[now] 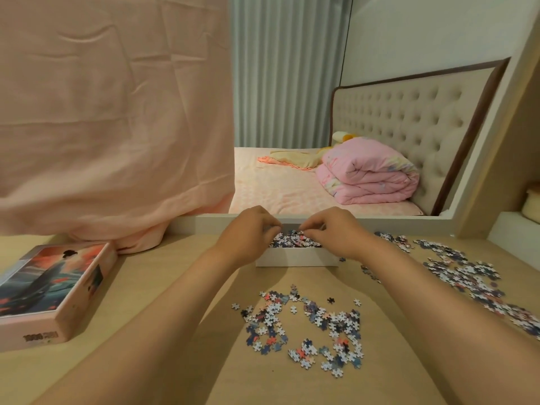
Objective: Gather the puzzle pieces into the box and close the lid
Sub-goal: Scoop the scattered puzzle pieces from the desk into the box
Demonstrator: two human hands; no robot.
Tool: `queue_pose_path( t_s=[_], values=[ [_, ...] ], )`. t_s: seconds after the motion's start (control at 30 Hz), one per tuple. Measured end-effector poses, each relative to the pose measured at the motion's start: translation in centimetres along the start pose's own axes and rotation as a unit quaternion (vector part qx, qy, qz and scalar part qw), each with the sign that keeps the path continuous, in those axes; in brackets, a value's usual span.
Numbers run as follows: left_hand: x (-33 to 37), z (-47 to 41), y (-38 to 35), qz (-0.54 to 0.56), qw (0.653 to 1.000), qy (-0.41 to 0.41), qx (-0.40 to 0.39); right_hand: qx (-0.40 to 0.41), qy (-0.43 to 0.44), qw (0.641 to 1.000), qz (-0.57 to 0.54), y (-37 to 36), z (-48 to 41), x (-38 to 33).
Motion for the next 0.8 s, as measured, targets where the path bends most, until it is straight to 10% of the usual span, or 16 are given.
queue_pose_path(
  t_s=[0.37,0.8],
  values=[
    [0.2,11.2,-0.1,-0.199,0.931,0.146,-0.269,-0.299,-0.143,0.924,0.191,-0.9,10.8,0.0],
    [3.1,9.9,-2.7,-0.041,0.981,0.061,-0.181,-0.14,-0.051,0.986,0.079,-2.2,11.0,-2.4]
  ],
)
Point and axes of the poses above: each hand's wrist, its own z-axis away from the middle knuckle, its own y-axis out of the back of the hand, x = y × z, the point moved 5 cm from there along -z, towards the middle knuckle, and after that the axes turned 5 degrees about y, right-handed, at the moved point
